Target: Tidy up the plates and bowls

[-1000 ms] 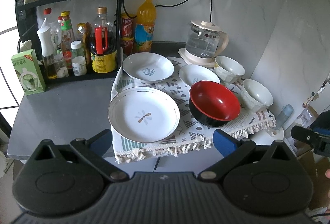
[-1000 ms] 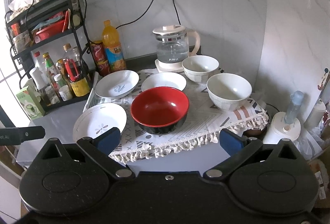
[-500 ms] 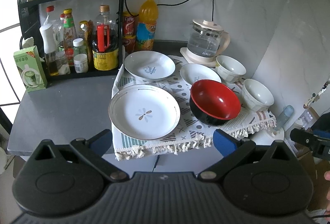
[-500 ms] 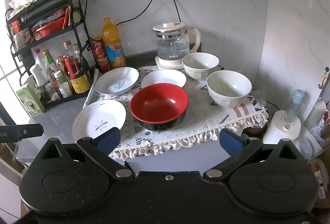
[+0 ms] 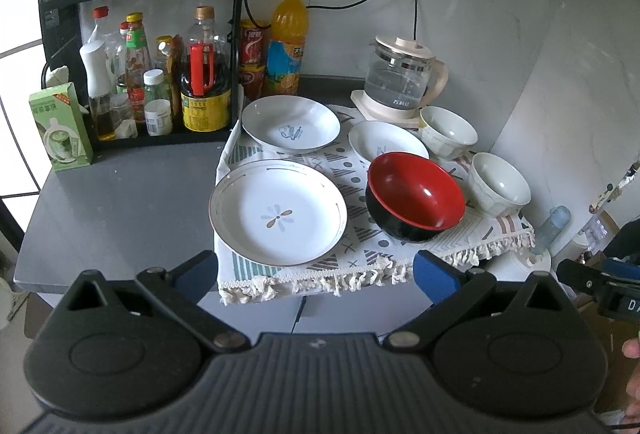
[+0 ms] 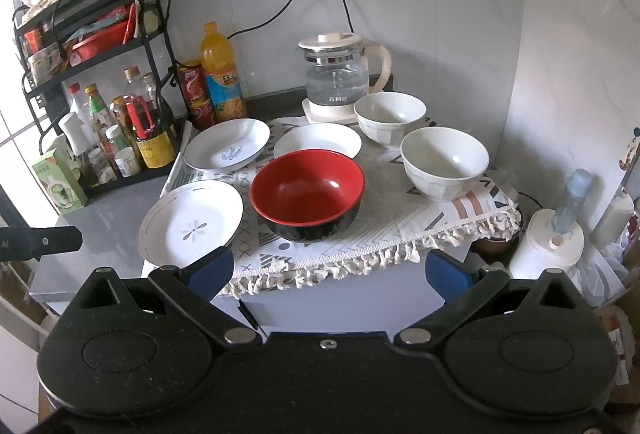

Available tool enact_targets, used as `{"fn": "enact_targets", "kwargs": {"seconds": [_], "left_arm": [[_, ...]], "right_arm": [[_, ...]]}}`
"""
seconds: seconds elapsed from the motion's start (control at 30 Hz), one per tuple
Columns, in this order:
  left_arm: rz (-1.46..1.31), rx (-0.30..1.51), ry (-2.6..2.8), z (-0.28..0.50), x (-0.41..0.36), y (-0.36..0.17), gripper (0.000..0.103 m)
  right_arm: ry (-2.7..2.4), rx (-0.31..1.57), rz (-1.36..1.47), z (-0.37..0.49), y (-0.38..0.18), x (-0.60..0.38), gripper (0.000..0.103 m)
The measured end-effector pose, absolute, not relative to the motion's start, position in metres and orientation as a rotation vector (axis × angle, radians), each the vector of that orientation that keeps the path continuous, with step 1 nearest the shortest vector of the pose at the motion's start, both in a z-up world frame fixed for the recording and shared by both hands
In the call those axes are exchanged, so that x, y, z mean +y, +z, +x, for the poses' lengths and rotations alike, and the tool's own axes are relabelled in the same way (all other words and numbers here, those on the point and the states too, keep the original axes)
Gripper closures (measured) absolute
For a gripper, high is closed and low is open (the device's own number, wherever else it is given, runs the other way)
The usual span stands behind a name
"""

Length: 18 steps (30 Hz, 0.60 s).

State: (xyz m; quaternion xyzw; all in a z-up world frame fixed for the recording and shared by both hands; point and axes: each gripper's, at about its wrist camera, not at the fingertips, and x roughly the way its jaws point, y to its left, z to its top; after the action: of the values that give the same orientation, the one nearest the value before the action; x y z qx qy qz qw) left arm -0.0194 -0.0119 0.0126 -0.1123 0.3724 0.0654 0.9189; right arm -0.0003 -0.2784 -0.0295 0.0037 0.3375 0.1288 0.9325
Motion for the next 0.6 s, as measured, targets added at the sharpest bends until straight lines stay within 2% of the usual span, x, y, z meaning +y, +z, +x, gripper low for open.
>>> {"fn": "enact_targets", "kwargs": {"seconds": [0.6], "left_arm": [[-0.224, 0.808, 0.113, 0.015, -0.026, 0.006, 0.000]], "right_arm": [[0.239, 0.704, 0.042, 0.025, -0.034, -0.285, 0.000]]}}
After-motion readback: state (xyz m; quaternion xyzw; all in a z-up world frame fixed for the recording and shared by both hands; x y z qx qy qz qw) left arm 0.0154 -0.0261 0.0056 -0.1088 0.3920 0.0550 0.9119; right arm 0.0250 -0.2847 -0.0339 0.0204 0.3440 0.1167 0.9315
